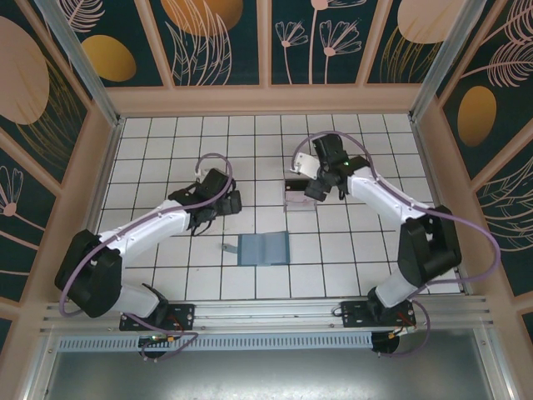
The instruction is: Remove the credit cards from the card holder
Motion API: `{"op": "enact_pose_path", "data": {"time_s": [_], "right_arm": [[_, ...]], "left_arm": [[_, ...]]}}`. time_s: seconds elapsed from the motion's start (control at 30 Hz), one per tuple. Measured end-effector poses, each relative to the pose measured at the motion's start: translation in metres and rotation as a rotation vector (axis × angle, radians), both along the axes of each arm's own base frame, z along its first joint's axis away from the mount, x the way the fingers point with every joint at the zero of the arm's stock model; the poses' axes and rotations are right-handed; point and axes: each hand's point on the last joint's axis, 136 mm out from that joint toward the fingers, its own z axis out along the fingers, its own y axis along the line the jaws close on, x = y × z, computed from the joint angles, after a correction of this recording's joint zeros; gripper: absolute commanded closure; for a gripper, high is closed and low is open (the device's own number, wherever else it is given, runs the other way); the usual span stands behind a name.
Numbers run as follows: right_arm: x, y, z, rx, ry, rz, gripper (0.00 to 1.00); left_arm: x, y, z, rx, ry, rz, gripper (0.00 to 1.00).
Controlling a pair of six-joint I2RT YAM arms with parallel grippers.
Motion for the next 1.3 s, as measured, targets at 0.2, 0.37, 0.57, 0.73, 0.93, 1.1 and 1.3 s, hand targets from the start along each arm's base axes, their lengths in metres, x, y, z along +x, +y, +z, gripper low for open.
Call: {"op": "enact_pose_path", "data": {"time_s": [0.2, 0.37, 0.57, 0.73, 0.93, 1.1, 1.3], "right_arm": [[0.003, -0.037, 0.012, 0.245, -0.121, -0.271, 0.01], [-0.003, -0.086, -0.002, 0.474, -0.213, -0.544, 0.01], [-0.015, -0.12, -0.045, 0.63, -0.261, -0.765, 0.01], [-0.024, -0.139, -0.076, 0.681, -0.307, -0.879, 0.01], [-0.011, -0.153, -0.042, 0.788, -0.494, -0.902, 0.01], [-0.02, -0.169, -0.033, 0.836, -0.583, -0.903, 0.01], [-0.013, -0.182, -0.03, 0.931, -0.618, -0.894, 0.01]], "left_arm": [[0.033, 0.054, 0.006, 0.163, -0.09, 0.128, 0.02], [0.046, 0.102, 0.003, 0.267, -0.167, 0.21, 0.01], [0.053, 0.161, 0.003, 0.368, -0.253, 0.358, 0.02], [0.046, 0.2, -0.004, 0.392, -0.307, 0.439, 0.01], [0.019, 0.218, -0.016, 0.307, -0.469, 0.44, 0.01], [0.027, 0.212, 0.001, 0.247, -0.611, 0.375, 0.02], [0.04, 0.215, 0.02, 0.199, -0.752, 0.334, 0.02]]}}
